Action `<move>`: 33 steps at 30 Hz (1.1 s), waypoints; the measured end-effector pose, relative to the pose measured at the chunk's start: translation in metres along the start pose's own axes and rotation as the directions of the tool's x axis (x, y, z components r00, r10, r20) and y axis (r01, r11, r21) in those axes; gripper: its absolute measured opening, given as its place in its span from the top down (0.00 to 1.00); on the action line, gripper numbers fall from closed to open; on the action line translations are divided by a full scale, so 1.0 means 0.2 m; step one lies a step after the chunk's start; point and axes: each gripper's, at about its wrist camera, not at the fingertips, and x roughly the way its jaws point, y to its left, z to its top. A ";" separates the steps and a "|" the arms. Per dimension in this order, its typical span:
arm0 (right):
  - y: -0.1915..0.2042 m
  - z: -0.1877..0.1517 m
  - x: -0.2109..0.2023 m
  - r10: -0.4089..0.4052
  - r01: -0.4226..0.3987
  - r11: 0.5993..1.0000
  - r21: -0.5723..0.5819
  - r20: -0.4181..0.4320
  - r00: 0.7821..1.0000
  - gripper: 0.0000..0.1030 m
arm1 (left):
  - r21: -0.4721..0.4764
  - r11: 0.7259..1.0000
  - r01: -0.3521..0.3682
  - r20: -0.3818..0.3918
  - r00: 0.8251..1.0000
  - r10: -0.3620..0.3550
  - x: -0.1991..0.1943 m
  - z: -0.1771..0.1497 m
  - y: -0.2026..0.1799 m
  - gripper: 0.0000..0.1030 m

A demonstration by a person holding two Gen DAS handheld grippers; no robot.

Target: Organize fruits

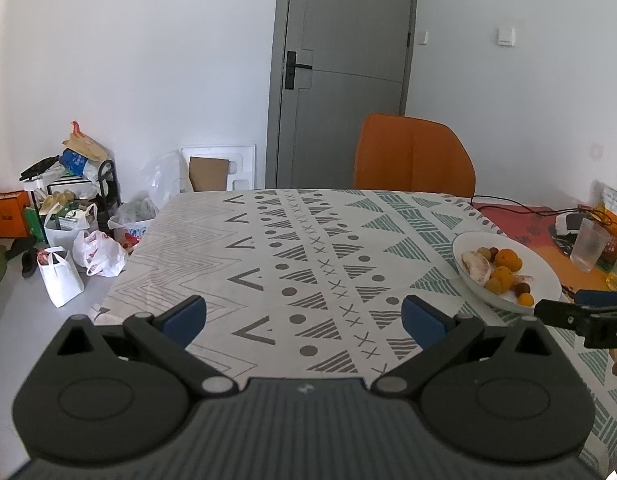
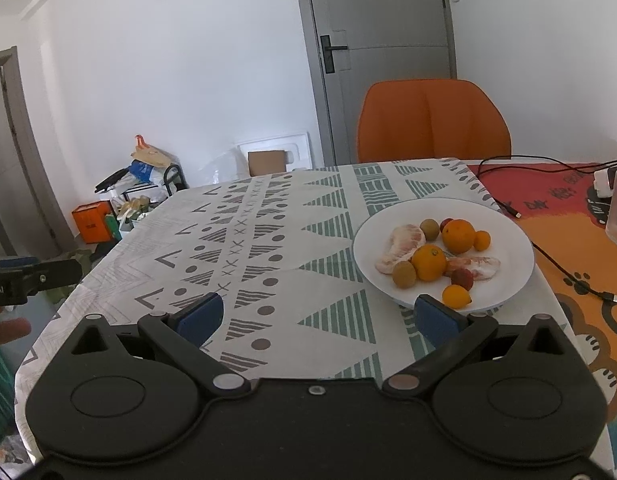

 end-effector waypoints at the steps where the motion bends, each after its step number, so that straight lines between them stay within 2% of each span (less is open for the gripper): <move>1: 0.00 0.00 0.00 0.001 -0.001 1.000 0.000 0.000 1.000 0.00 | -0.001 1.000 0.001 0.001 1.000 -0.001 0.00 0.00 0.00 0.00; 33: 0.03 0.00 -0.02 0.007 -0.007 1.000 -0.011 0.013 1.000 0.00 | -0.016 1.000 -0.013 0.001 1.000 0.013 -0.04 0.01 0.02 0.00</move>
